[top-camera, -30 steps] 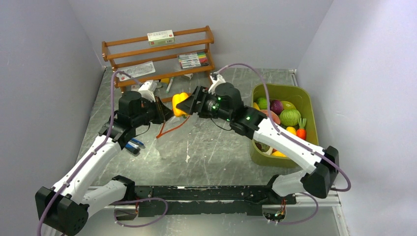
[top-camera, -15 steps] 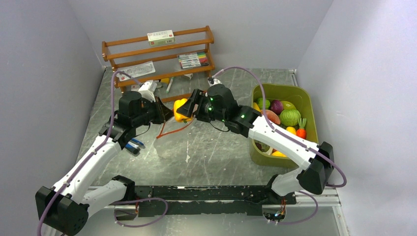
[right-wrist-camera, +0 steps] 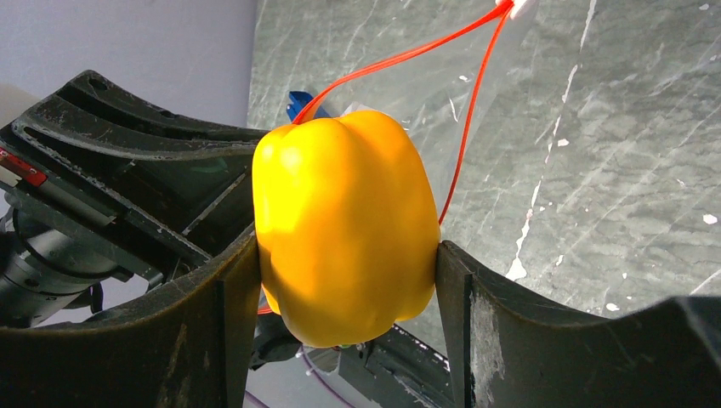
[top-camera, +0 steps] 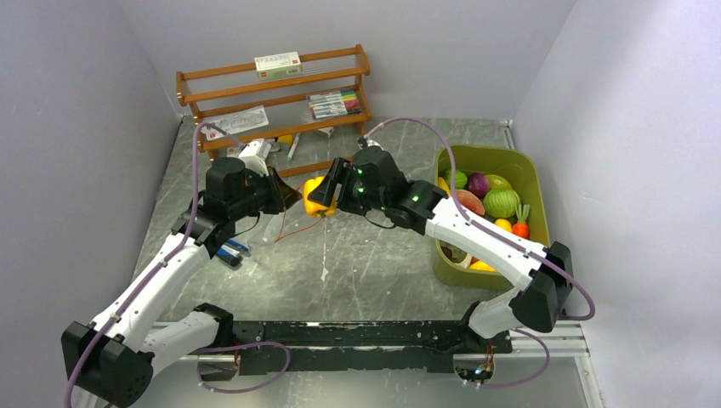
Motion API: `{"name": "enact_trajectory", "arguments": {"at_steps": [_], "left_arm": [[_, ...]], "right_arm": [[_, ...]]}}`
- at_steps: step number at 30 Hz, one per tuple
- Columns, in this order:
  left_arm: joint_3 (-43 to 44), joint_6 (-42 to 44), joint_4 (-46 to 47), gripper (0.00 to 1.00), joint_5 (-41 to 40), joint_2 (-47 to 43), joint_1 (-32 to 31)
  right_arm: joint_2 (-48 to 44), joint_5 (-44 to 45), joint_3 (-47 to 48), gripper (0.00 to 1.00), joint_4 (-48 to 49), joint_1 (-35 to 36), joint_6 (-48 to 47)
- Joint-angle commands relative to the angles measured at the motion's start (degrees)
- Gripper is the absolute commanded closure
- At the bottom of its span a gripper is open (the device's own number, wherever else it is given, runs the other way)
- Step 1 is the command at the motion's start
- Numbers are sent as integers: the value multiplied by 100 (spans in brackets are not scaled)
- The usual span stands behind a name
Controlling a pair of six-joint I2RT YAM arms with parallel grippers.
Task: Place the food in the zip-top bag and seal the zipper
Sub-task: Place the fake vegetable in the zipper food storage bag.
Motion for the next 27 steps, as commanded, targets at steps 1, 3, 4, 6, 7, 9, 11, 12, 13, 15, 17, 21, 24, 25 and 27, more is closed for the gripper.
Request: {"name": "enact_trajectory", "arguments": {"at_steps": [1, 3, 4, 6, 7, 9, 11, 12, 13, 15, 17, 21, 24, 25, 27], "left_arm": [[-14, 42, 109, 93, -73, -33, -33], [4, 14, 120, 93, -54, -43, -33], [10, 4, 114, 93, -58, -49, -33], [19, 3, 118, 93, -61, -68, -33], [21, 7, 113, 93, -65, -73, -33], [12, 6, 104, 93, -68, -69, -33], [3, 2, 105, 93, -58, -72, -33], [-4, -4, 108, 93, -50, -75, -31], [-4, -4, 104, 93, -52, -85, -33], [-17, -1, 93, 93, -53, -94, -31], [-23, -1, 108, 93, -72, -100, -33], [-12, -4, 120, 93, -66, -97, -33], [10, -2, 126, 93, -51, -76, -33], [16, 2, 121, 93, -41, -66, -33], [40, 12, 105, 93, -44, -65, -33]], "right_arm": [[57, -27, 59, 37, 126, 39, 118], [96, -96, 10, 37, 215, 53, 196], [120, -120, 7, 35, 232, 57, 228], [168, -113, 37, 28, 195, 77, 261], [167, -90, 49, 27, 182, 88, 263], [153, -34, 50, 22, 177, 94, 285], [131, -3, 65, 13, 162, 104, 290], [126, 0, 75, 12, 166, 98, 285], [116, 5, 76, 12, 169, 104, 281], [77, 8, 77, 12, 175, 106, 297], [33, 30, 78, 12, 153, 106, 284], [-94, 115, -3, 18, 122, 108, 259], [-192, 186, -73, 22, 87, 108, 231], [-231, 184, -103, 24, 95, 106, 206], [-299, 225, -125, 27, 69, 105, 165]]}}
